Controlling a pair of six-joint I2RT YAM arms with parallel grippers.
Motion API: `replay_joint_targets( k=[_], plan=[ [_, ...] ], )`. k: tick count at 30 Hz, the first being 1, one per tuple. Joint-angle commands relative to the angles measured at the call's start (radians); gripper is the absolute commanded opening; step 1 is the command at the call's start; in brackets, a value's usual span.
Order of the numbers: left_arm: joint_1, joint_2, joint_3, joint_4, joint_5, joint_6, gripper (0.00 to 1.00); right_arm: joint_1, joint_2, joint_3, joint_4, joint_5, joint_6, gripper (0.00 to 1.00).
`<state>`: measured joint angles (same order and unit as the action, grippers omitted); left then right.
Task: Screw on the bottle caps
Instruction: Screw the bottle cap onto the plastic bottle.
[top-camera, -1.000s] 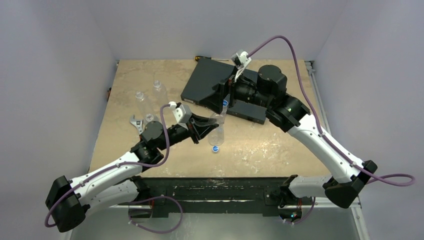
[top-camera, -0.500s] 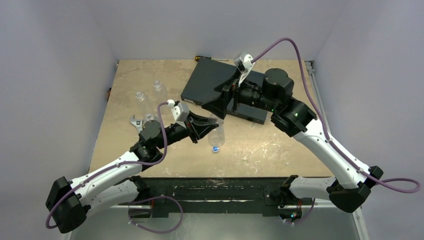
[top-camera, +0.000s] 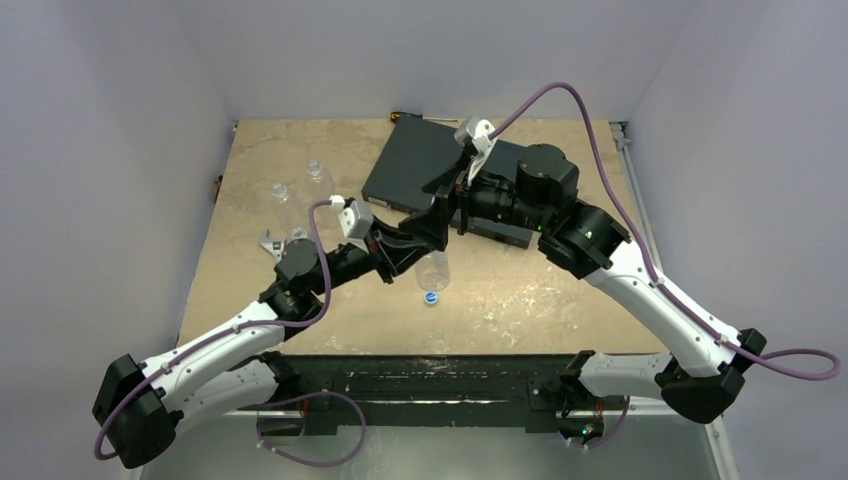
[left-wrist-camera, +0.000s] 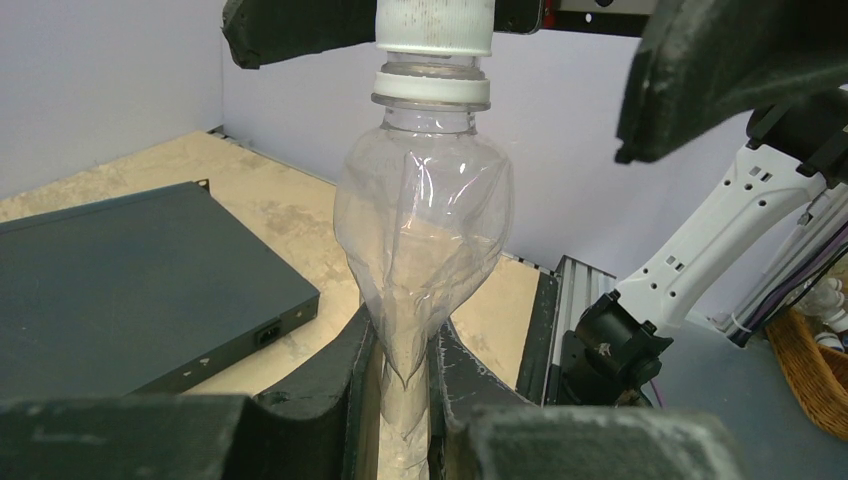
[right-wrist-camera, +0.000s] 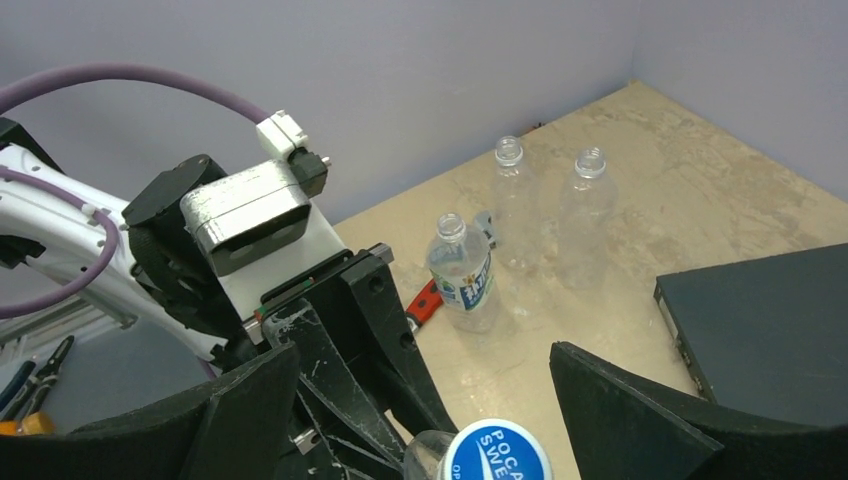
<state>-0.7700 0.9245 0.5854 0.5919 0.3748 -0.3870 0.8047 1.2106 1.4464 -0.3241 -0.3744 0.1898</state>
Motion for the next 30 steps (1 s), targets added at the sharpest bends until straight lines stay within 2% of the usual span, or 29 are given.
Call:
replay_joint_targets(
  k=[1,30],
  plan=[
    [0.016,0.009,0.025,0.075,0.03,-0.038,0.0,0.026,-0.002,-0.001,0.001,0.054,-0.039,0.98],
    [0.087,0.022,0.003,0.074,0.049,-0.101,0.0,0.071,-0.006,-0.009,-0.006,0.089,-0.038,0.98]
  ],
)
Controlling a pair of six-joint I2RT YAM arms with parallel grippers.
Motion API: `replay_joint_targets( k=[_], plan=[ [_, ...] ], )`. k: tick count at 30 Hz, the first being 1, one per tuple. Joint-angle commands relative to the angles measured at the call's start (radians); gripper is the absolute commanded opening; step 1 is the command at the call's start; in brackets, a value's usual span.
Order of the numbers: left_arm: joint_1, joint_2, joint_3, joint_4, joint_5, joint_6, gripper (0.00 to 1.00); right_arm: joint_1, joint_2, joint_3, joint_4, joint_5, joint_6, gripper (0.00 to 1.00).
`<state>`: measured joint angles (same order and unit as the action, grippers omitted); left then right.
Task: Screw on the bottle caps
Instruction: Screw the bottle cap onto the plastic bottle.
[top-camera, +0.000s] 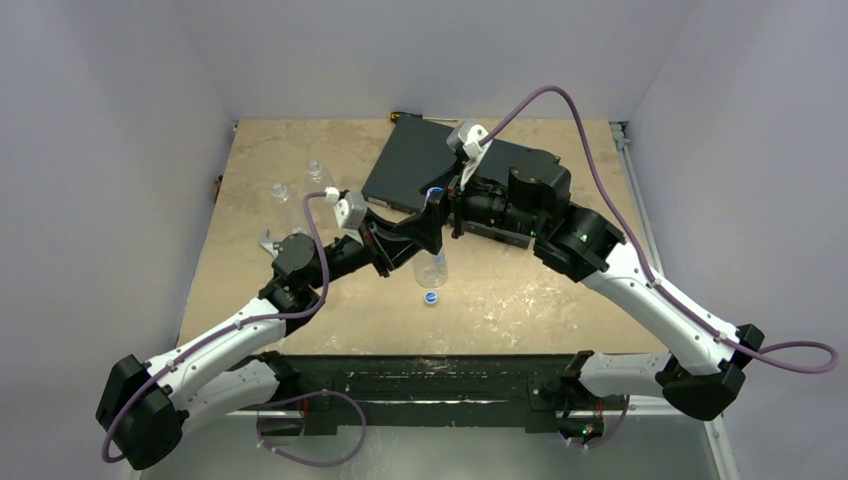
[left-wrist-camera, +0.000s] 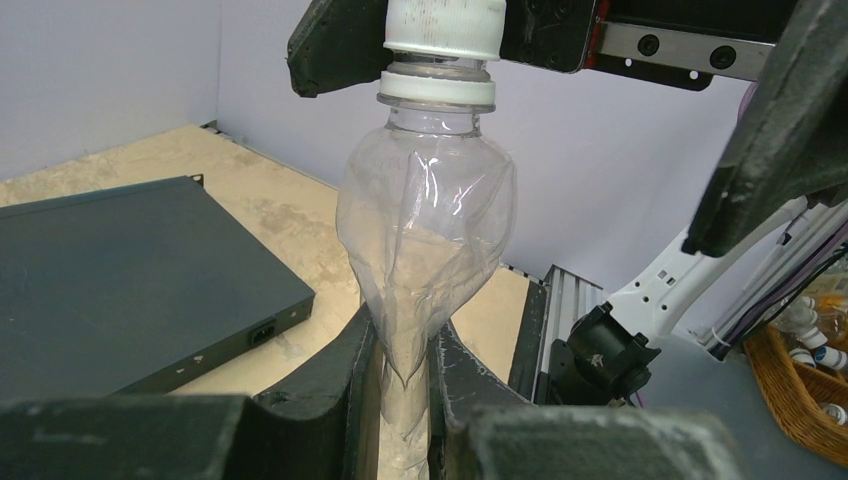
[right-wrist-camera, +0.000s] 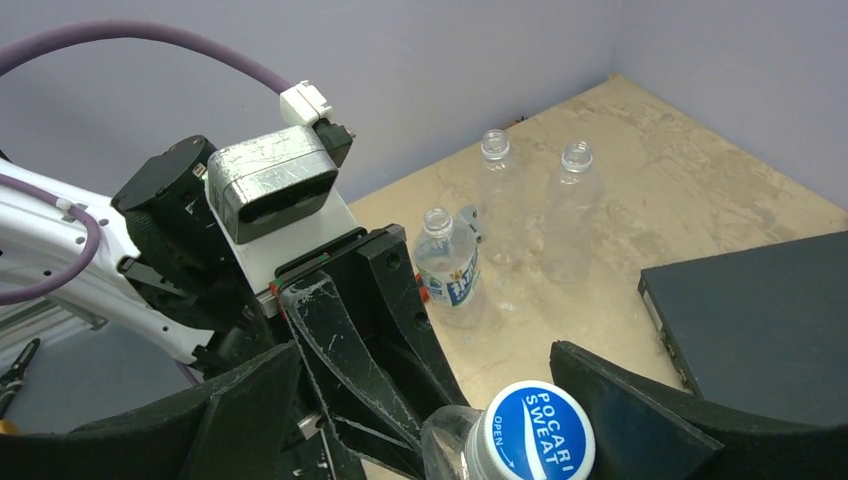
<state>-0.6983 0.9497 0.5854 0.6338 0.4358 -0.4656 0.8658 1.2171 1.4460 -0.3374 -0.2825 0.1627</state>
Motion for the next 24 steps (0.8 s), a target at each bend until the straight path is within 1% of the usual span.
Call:
replay_joint_targets(
  k=[1,24],
  plan=[
    [0.017,-0.005,0.001,0.031,-0.011,-0.023,0.0,0.009,-0.014,-0.011,0.007,-0.003,-0.01,0.98],
    [0.031,-0.017,0.005,0.0,-0.017,-0.015,0.0,0.011,-0.074,-0.042,-0.013,0.023,0.003,0.98]
  ],
)
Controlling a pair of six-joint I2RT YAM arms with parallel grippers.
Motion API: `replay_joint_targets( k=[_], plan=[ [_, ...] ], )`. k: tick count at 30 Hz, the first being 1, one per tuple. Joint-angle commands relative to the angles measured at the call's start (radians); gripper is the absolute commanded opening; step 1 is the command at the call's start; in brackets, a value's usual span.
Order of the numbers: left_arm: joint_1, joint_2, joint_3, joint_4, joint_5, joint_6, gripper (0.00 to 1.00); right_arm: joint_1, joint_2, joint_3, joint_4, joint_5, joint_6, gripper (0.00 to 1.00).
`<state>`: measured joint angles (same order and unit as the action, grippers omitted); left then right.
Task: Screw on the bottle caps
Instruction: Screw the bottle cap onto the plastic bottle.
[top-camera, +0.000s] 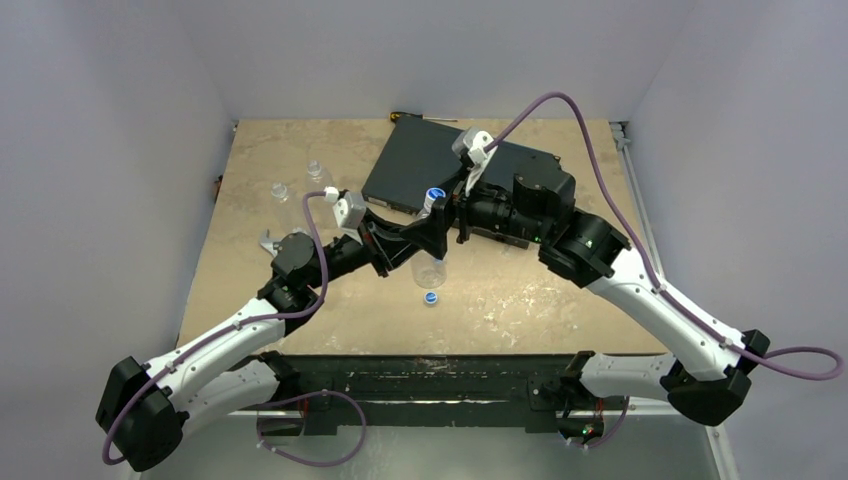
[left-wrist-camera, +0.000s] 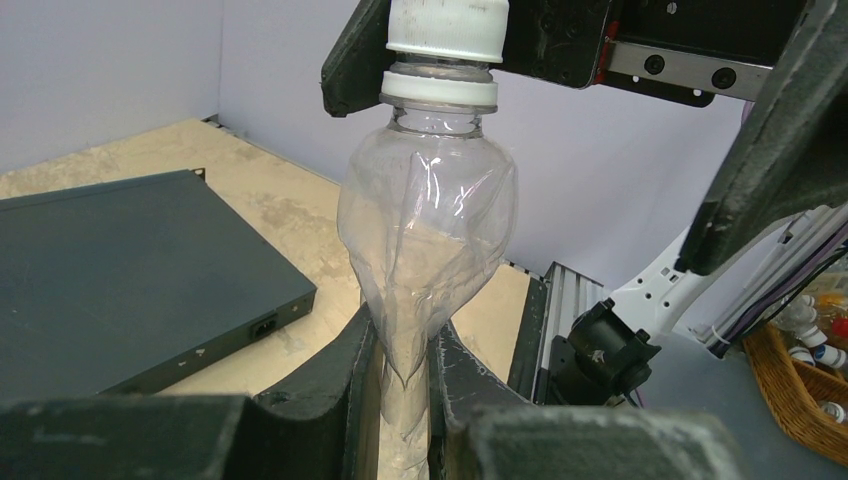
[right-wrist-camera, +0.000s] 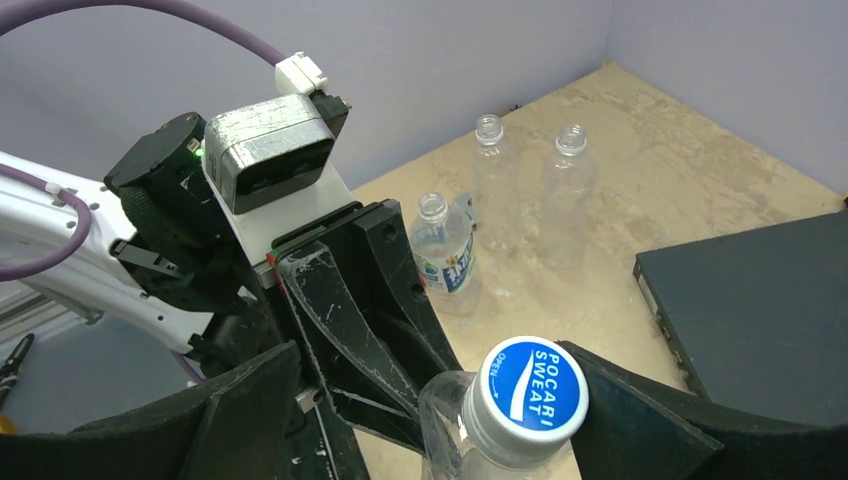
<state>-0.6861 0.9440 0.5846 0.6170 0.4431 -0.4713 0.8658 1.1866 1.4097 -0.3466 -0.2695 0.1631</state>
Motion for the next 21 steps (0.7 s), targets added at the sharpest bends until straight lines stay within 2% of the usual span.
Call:
replay_joint_targets(
  k=[1,13,21],
  plan=[
    [0.02,-0.01,0.008,0.015,-0.024,-0.007,0.0,0.012,-0.047,-0.007,-0.006,0.012,0.003,0.98],
    [0.021,-0.026,0.03,-0.001,0.018,0.021,0.0,0.01,-0.107,-0.042,-0.023,0.059,0.048,0.98],
    [0.021,-0.035,0.041,-0.017,0.075,0.027,0.0,0.002,-0.088,0.059,-0.038,0.144,0.091,0.98]
  ],
)
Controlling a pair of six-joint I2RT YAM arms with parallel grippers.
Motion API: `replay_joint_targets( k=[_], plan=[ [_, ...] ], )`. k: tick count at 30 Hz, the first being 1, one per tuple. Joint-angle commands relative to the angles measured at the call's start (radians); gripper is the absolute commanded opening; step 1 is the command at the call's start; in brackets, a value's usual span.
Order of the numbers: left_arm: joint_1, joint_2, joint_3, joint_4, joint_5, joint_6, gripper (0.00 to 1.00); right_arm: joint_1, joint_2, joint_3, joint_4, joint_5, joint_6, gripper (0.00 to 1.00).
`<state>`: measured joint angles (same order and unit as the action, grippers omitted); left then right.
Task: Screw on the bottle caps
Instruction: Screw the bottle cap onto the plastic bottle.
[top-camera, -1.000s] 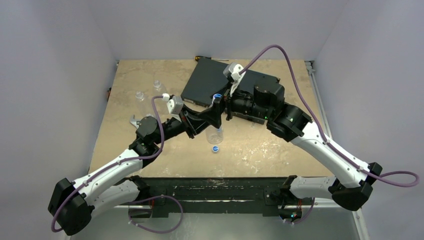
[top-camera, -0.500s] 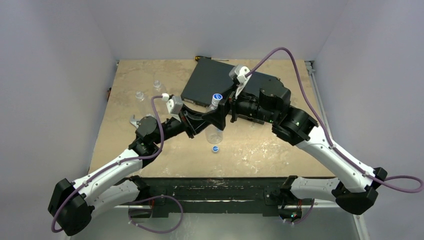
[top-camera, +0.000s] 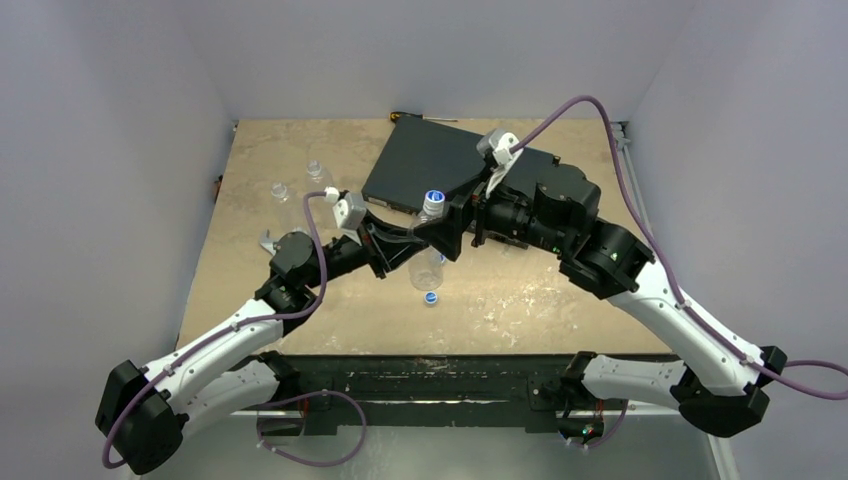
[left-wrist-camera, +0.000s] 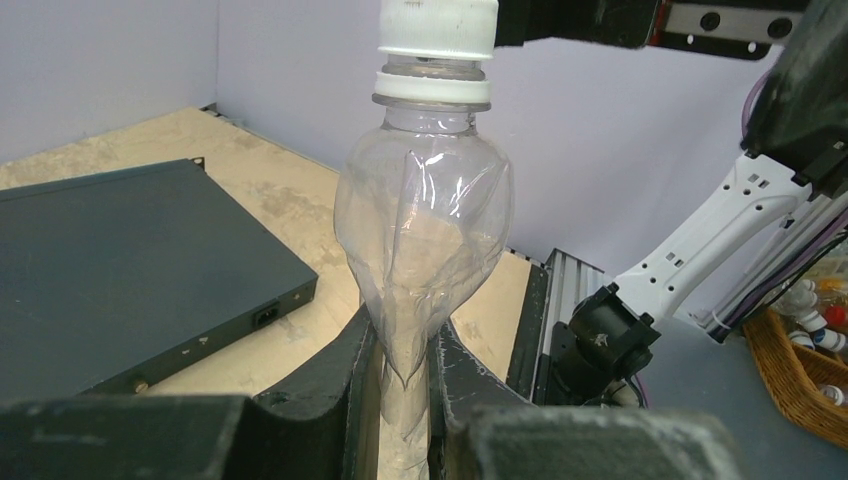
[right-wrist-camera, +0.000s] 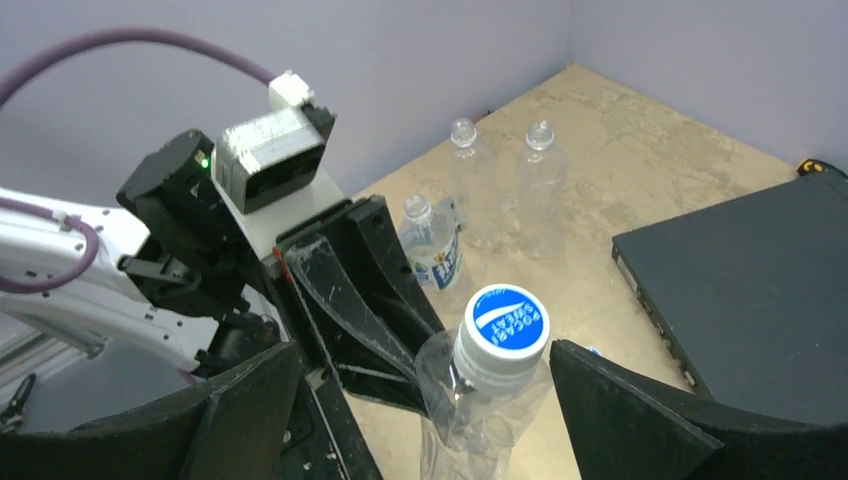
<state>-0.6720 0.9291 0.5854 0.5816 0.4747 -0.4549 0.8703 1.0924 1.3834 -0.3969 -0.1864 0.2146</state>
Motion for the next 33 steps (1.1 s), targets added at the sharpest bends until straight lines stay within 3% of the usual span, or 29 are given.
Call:
replay_joint_targets(
  k=[1,6,14,33],
  plan=[
    [0.006,-0.021,0.041,0.018,0.05,0.008,0.0,-0.011,0.018,0.104,0.011,0.06,0.048,0.98],
    [0.007,-0.022,0.041,0.024,0.082,0.0,0.0,-0.071,0.092,0.186,-0.004,0.043,0.092,0.98],
    [0.006,-0.008,0.044,0.059,0.091,-0.034,0.0,-0.08,0.182,0.183,0.052,-0.152,0.085,0.98],
    [0.008,0.04,0.041,0.126,0.057,-0.093,0.0,-0.045,0.155,0.123,0.073,-0.183,0.065,0.98]
  ],
)
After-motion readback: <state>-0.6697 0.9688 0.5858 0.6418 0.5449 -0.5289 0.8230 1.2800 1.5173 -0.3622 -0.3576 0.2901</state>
